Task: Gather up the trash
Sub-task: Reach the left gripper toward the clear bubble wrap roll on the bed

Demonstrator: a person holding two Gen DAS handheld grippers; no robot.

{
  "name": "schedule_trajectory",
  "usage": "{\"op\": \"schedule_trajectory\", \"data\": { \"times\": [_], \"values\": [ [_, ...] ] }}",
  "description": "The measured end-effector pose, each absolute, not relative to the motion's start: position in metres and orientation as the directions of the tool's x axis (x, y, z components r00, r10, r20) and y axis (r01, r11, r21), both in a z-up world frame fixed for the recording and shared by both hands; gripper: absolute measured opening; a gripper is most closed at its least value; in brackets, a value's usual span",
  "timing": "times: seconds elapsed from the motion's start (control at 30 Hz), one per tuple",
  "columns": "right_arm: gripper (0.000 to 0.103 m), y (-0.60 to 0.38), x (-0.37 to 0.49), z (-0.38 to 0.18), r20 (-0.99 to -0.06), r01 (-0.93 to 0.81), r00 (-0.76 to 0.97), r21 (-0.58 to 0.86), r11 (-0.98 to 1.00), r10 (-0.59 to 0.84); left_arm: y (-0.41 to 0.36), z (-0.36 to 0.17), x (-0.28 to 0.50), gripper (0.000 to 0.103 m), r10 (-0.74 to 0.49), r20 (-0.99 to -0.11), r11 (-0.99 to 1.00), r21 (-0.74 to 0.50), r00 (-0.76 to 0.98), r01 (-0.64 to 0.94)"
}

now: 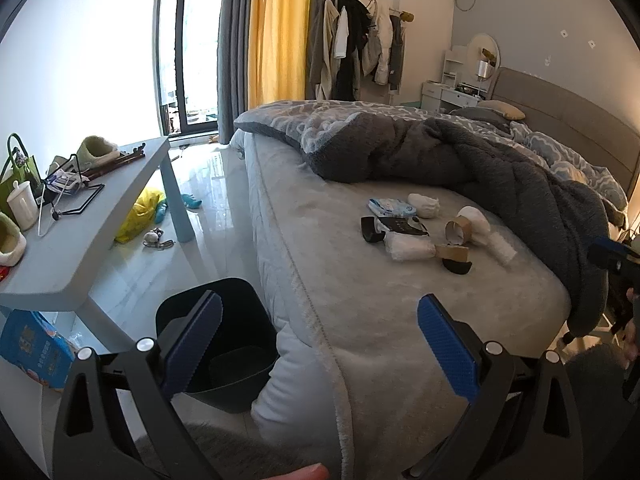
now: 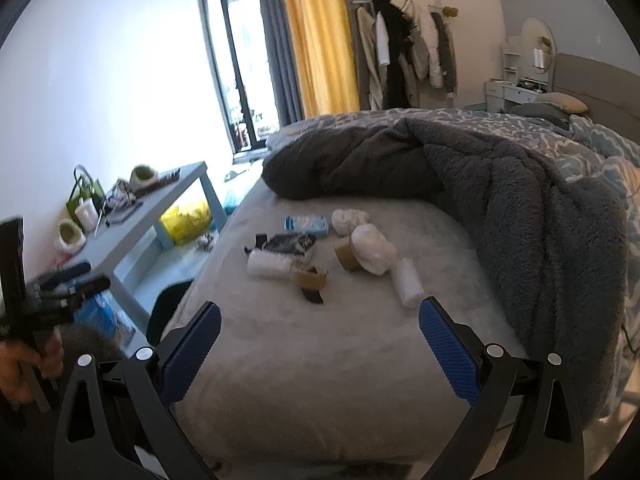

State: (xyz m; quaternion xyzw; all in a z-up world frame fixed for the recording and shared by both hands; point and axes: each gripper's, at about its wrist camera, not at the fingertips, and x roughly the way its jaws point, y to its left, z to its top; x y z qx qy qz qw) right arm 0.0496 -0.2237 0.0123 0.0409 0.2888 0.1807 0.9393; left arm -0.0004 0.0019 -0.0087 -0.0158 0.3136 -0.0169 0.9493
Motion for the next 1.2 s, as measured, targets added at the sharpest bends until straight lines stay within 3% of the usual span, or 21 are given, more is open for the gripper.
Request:
{"op": "schedule_trajectory", "data": {
  "times": [0.63,0.83,1.2],
  "values": [
    [0.100,-0.207,0.091,-0.039,-0.599,-0.242,0.761,0.097,0.965,0.251,-0.002,-0.035,0.035,0.098,-0.122,-0.609,0.992,-0.047,0.784,0.117],
    [0.092,-0.202,0.106,-0.046,-0.610,-0.273,0.745,0.089,0.958,0.269,-0.019,-0.040,0.055,0.097,-0.193,-0.607,0.980,-0.075,0.771,0.186],
    [0.088,-0.227,0.136,-0.059,-0.630,-0.241,0.732,0.119,0.963,0.261,-0.061,-0.058,0.099,0.087,-0.267,-0.635,0.955,-0.075,0.725,0.286]
  ]
}}
